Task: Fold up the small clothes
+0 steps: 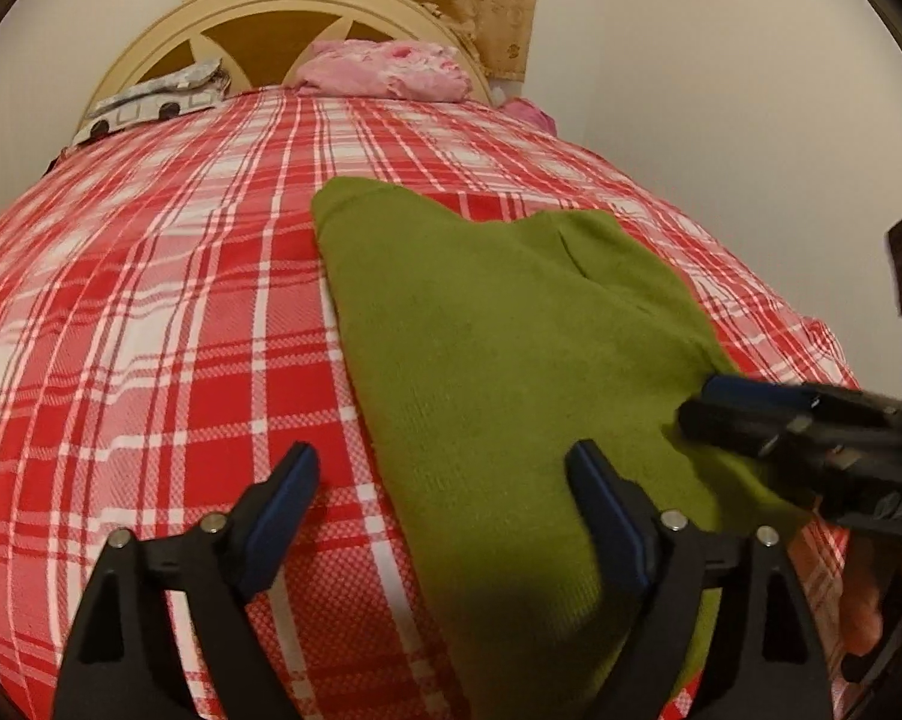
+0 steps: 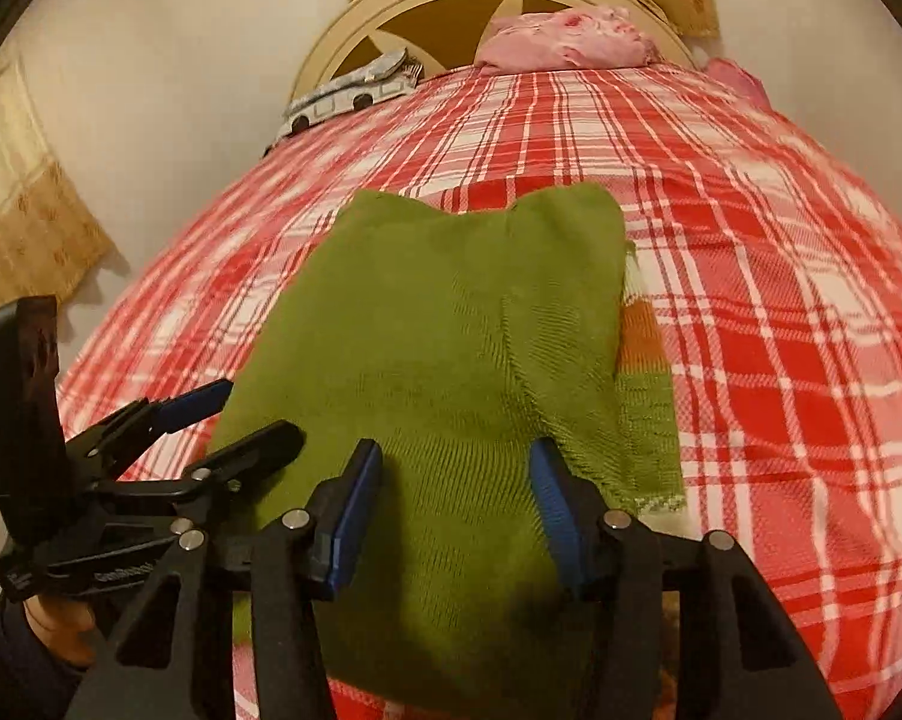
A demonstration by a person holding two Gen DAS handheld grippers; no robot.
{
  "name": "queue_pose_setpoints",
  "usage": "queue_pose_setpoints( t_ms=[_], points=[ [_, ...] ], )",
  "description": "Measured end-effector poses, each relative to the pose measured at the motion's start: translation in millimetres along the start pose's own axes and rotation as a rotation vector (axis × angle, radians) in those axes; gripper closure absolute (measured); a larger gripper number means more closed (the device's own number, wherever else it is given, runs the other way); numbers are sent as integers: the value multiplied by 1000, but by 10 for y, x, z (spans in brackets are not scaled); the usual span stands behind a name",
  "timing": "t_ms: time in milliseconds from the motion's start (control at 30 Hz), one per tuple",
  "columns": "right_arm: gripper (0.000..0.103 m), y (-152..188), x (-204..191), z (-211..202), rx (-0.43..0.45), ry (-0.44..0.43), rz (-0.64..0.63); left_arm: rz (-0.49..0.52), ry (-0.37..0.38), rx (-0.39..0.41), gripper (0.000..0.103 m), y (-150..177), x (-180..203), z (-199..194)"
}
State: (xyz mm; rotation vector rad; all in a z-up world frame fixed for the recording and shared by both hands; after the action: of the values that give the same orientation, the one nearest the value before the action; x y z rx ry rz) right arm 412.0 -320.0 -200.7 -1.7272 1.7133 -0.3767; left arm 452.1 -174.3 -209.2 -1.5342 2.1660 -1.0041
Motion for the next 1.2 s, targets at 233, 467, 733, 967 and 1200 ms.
queue_pose_setpoints(
  t_ms=[233,467,733,967,1200],
  points=[
    [50,-447,73,145,29,-55,87,-23,13,-4,11,25,-28,17],
    [50,-533,293,507,-44,-1,153,-41,35,-14,10,42,-51,41],
    [51,-479,335,531,-21,24,88,-47,49,-27,7,41,-55,82],
    [51,-445,351,373,10,-12,98,-59,80,-36,7,53,-76,77],
    [50,-509,701,171,43,-13,154,-39,134,-11,7,38,-14,-27]
  ],
)
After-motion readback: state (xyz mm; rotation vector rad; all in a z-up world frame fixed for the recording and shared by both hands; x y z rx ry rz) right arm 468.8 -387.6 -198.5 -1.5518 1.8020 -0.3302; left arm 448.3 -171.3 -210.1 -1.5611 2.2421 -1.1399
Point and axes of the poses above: each gripper's, at about its wrist camera, not at the fingertips, and z roughly the way its jaws point, x to its right, y to its underside, the point moved 5 cm from there along z, roughly the way its jaws point, and after that the axes turned 1 degree about -x, right-handed, at the moved point
